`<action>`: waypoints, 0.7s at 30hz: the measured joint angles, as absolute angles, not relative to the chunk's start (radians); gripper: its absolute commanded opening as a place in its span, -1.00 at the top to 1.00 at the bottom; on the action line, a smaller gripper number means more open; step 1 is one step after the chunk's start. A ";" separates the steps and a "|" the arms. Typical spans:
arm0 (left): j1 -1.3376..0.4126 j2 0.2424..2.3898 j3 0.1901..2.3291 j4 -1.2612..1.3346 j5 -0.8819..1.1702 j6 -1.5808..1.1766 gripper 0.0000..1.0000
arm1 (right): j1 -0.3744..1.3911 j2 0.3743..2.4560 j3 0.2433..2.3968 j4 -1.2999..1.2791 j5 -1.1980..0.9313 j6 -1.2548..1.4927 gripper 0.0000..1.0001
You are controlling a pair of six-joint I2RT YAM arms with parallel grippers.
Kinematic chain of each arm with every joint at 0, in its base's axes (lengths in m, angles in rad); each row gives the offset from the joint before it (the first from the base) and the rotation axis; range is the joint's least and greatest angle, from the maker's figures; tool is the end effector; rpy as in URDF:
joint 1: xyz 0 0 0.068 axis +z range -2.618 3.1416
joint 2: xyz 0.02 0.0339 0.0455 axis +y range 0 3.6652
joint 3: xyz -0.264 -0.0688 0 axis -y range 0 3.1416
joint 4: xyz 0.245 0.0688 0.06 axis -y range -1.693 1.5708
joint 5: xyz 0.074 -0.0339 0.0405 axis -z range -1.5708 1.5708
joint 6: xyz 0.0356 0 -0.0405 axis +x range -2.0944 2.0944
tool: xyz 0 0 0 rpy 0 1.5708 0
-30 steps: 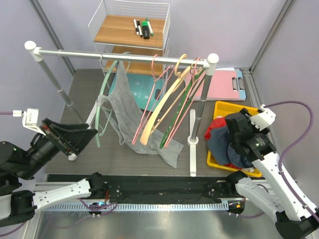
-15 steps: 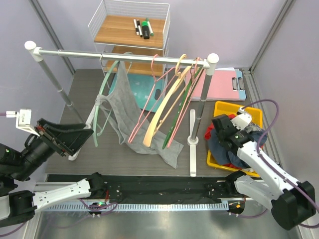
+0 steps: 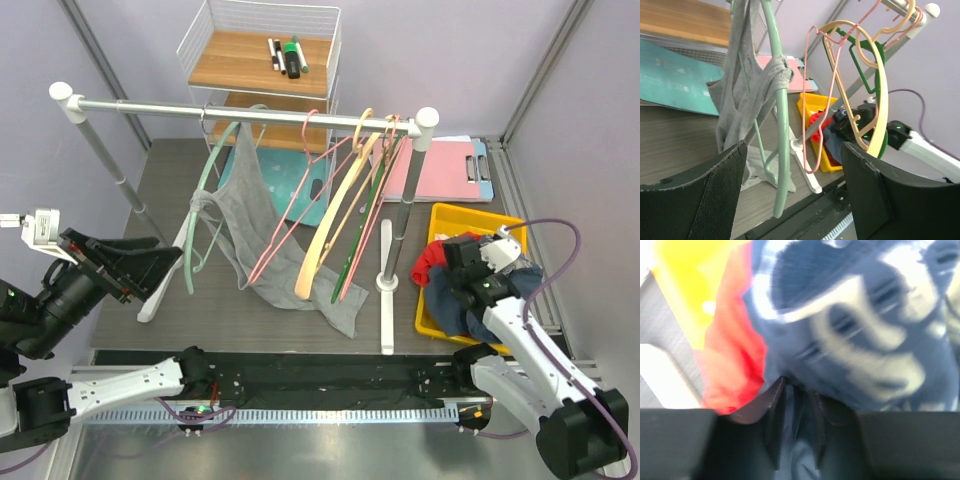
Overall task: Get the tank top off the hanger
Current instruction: Place the tank top in the bin, then pick up the hanger.
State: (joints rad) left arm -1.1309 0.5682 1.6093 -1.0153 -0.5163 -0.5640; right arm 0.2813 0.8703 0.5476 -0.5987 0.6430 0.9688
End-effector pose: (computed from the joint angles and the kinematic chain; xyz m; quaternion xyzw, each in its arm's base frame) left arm 0.0050 0.0306 0.5000 0.0132 0.6990 -0.4011 0.5919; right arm 0.1627 0.0248 0.2129 0.3980 0.8126 -0.0657 0.4207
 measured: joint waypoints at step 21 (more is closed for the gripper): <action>-1.131 0.941 1.825 -1.040 -0.733 -0.338 -0.54 | 0.274 0.573 0.922 -0.797 0.121 0.574 -0.50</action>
